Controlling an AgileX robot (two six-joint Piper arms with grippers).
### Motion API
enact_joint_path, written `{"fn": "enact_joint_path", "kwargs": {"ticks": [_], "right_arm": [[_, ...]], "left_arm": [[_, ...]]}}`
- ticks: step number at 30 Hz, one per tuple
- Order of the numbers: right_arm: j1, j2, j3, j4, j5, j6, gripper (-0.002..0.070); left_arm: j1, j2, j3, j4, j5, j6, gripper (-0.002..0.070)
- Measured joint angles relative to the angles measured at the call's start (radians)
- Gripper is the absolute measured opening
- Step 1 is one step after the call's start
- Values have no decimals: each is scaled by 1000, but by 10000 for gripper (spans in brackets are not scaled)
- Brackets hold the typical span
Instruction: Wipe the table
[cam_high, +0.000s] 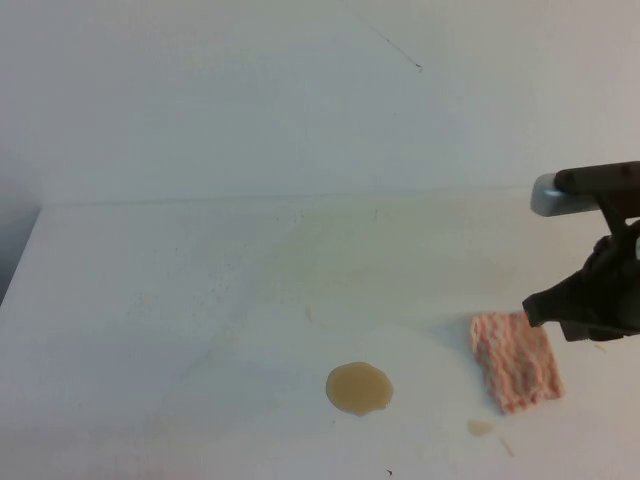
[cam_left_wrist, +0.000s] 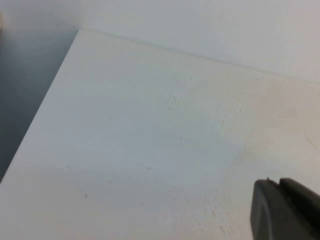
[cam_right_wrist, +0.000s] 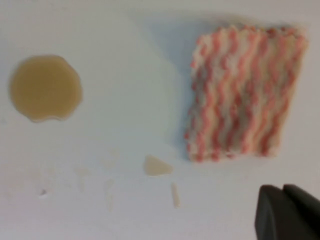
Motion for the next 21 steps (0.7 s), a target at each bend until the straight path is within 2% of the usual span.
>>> {"fn": "enact_joint_path", "kwargs": {"ticks": [4,10,16,18,21], "right_arm": [[55,57,-75,-44,28,38,4],[59,146,-141,24,23,38,3],[59,235,-152,6,30,41,11],[59,259,-152,-8,30,42,52],[59,287,-153,-13,25,51,161]], "left_arm": [[0,0,0,0,0,0,-1],[0,0,0,0,0,0,-1],[0,0,0,0,0,0,-1],[0,0,0,0,0,0,-1],[0,0,0,0,0,0,-1]]}}
